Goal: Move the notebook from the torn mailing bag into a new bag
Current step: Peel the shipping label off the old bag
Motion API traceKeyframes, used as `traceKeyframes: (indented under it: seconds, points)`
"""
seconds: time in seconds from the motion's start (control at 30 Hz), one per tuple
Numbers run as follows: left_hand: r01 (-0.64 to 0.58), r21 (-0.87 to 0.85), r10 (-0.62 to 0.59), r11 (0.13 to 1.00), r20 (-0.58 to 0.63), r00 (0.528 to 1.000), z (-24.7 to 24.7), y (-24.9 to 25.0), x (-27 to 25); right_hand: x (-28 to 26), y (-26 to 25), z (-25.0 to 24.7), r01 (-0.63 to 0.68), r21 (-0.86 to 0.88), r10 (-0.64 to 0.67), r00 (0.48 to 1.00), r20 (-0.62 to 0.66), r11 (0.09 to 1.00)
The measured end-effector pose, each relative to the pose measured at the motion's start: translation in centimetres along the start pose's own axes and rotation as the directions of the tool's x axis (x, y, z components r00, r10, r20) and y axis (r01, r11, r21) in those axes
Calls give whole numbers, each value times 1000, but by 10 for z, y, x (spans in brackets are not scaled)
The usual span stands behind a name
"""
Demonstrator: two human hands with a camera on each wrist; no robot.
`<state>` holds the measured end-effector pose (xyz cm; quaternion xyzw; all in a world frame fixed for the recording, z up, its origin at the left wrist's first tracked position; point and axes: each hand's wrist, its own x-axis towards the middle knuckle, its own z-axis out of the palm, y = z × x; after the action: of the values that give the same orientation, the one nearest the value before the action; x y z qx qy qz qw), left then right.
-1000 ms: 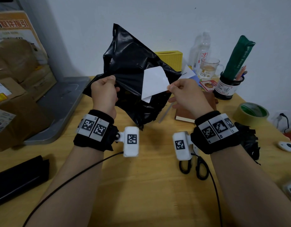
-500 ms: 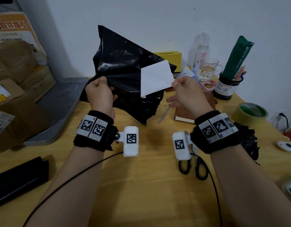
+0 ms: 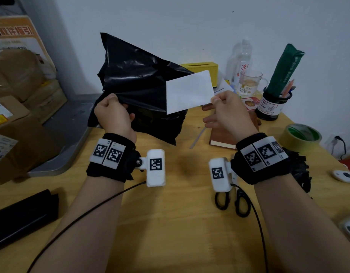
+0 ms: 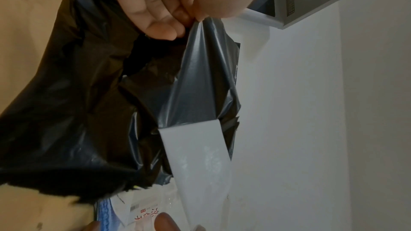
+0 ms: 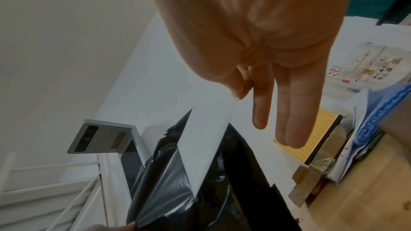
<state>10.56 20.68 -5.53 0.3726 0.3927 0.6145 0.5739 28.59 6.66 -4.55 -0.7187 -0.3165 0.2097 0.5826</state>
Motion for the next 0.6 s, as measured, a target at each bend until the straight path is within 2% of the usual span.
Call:
traceKeyframes:
  seconds: [0.43,0.6]
  points:
    - [-31,-11,30,999,-72,997,-1,3,-2,-4,-3,-6,-16,28,17,999,-34,999]
    - [26,-30,-29,999,-102,994,-2,2,4,-2,-3,-10,-19,35,21,998,-63,999]
